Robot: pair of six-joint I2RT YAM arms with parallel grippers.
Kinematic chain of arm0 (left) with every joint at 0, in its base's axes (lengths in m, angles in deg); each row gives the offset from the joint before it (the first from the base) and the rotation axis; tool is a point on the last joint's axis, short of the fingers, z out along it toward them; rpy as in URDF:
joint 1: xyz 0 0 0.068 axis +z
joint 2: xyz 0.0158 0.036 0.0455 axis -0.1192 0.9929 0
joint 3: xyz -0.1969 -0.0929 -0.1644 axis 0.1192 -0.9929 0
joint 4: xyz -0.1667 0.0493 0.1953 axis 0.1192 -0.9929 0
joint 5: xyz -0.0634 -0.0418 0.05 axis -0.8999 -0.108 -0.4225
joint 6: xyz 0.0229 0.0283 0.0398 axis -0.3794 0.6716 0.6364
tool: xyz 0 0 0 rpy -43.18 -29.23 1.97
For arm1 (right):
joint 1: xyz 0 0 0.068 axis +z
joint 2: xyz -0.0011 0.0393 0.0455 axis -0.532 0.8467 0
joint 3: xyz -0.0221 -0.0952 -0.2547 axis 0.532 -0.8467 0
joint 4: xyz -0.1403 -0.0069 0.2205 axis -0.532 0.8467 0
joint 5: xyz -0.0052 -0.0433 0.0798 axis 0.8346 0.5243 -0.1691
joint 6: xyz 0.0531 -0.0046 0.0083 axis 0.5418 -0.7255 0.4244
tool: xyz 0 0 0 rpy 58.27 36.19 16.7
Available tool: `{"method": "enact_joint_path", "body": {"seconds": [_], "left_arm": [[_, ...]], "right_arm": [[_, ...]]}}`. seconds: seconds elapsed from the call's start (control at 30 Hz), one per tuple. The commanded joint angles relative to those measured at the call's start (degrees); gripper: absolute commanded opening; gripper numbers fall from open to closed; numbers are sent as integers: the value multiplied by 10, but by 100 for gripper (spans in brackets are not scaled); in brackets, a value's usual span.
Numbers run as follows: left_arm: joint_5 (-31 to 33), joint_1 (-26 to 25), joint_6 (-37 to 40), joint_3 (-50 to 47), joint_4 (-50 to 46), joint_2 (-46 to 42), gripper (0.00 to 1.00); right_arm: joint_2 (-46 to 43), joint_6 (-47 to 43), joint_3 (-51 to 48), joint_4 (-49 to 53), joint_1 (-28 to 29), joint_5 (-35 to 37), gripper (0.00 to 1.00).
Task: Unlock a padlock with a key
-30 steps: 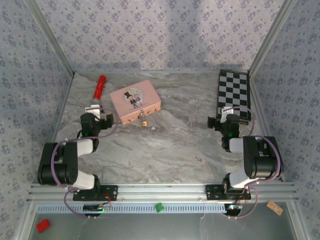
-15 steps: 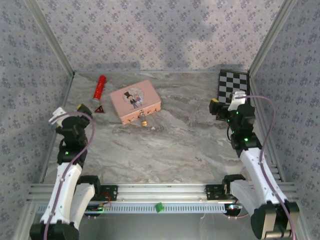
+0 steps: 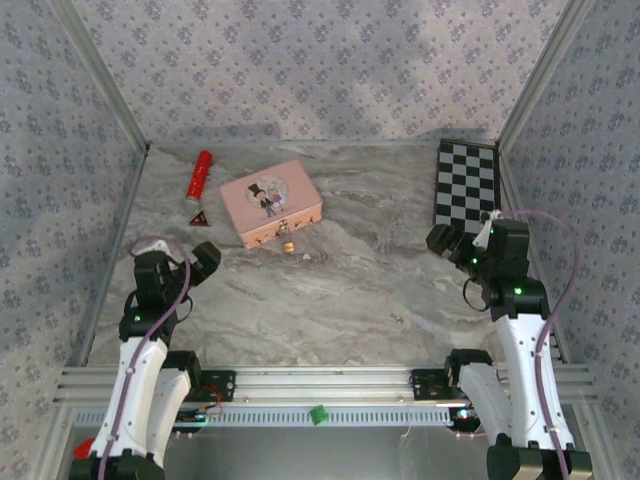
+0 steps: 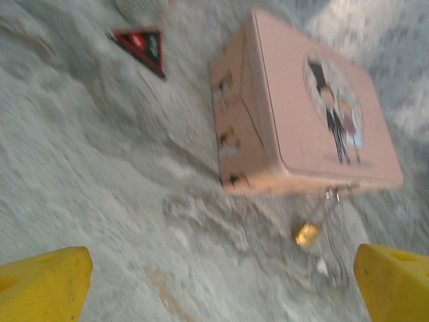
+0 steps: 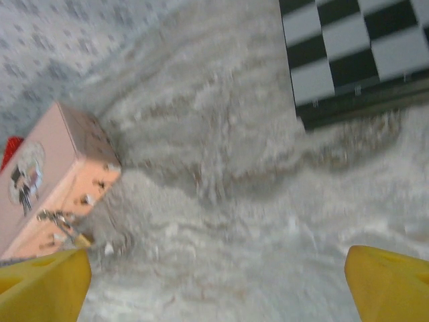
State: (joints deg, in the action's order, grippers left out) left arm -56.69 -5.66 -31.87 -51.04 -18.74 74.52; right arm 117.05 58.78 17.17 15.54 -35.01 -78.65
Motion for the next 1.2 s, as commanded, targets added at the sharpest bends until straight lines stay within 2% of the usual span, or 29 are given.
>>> {"method": "enact_joint_path", "body": {"seconds": [0.0, 0.07, 0.17, 0.3, 0.4, 0.57, 0.73, 0.97, 1.17], "left_arm": [[-94, -24, 26, 37, -15, 41, 100], [-58, -83, 20, 46, -21, 47, 100], [48, -209, -18, 77, -62, 56, 100], [120, -349, -79, 83, -47, 81, 100], [150, -415, -103, 74, -6, 113, 100], [174, -465, -100, 79, 24, 180, 100], [168, -474, -109, 56, 69, 200, 100], [178, -475, -111, 30, 79, 188, 100], [186, -474, -107, 18, 74, 174, 100]], "right_arm": [[1, 31, 21, 116, 21, -18, 98], [-3, 53, 23, 148, 49, -3, 97], [-11, 109, 34, 233, 105, 58, 96], [-20, 207, 17, 294, 204, 119, 92], [-7, 276, -17, 299, 283, 148, 89], [39, 345, -63, 251, 367, 160, 81], [113, 380, -76, 189, 408, 163, 72], [197, 395, -74, 144, 418, 160, 58], [269, 391, -62, 100, 414, 152, 50]]}}
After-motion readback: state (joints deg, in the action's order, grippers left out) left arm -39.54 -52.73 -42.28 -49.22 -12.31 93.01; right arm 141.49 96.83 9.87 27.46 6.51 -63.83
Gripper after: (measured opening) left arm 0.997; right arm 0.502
